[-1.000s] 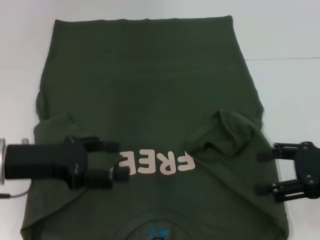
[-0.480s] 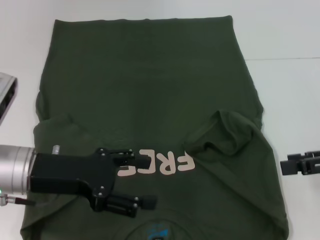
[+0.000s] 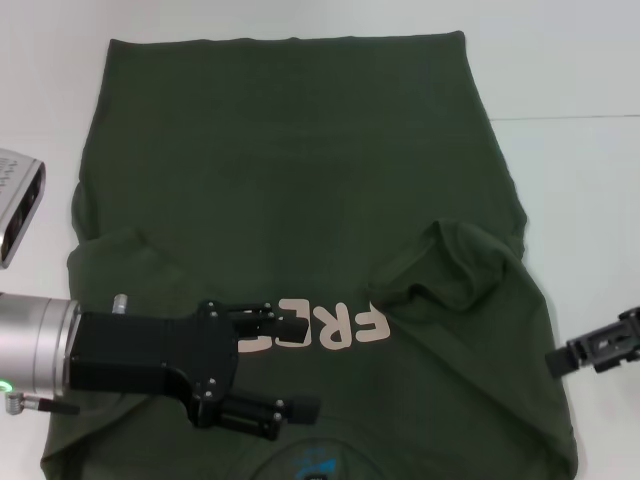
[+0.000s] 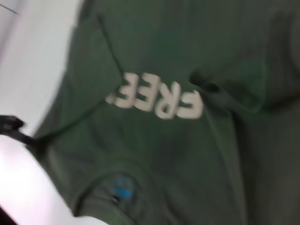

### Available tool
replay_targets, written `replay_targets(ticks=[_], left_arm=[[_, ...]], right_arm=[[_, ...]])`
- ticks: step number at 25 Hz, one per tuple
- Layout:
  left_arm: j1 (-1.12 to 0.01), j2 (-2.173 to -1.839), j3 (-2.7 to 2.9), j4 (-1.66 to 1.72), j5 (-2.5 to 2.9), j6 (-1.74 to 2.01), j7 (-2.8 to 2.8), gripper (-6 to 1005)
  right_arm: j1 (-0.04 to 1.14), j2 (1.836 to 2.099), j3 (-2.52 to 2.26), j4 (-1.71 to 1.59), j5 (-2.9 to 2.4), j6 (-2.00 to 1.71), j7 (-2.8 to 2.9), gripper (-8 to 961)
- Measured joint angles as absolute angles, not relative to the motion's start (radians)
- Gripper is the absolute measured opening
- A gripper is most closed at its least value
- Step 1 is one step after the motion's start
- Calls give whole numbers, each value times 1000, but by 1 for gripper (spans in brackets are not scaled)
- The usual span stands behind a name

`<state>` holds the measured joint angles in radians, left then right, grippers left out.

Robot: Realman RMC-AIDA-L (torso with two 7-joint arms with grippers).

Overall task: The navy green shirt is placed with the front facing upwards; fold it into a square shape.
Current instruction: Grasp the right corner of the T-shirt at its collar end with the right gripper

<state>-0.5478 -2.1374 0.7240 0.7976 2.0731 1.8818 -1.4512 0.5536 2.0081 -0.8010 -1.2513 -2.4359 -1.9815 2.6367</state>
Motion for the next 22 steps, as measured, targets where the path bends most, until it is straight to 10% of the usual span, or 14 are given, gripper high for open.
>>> replay_targets(ticks=[22], left_arm=[[-546, -2141, 723, 795, 2071, 1882, -1463, 917]], right_arm=[[673, 2090, -1091, -1224, -2796, -1925, 2716, 848]])
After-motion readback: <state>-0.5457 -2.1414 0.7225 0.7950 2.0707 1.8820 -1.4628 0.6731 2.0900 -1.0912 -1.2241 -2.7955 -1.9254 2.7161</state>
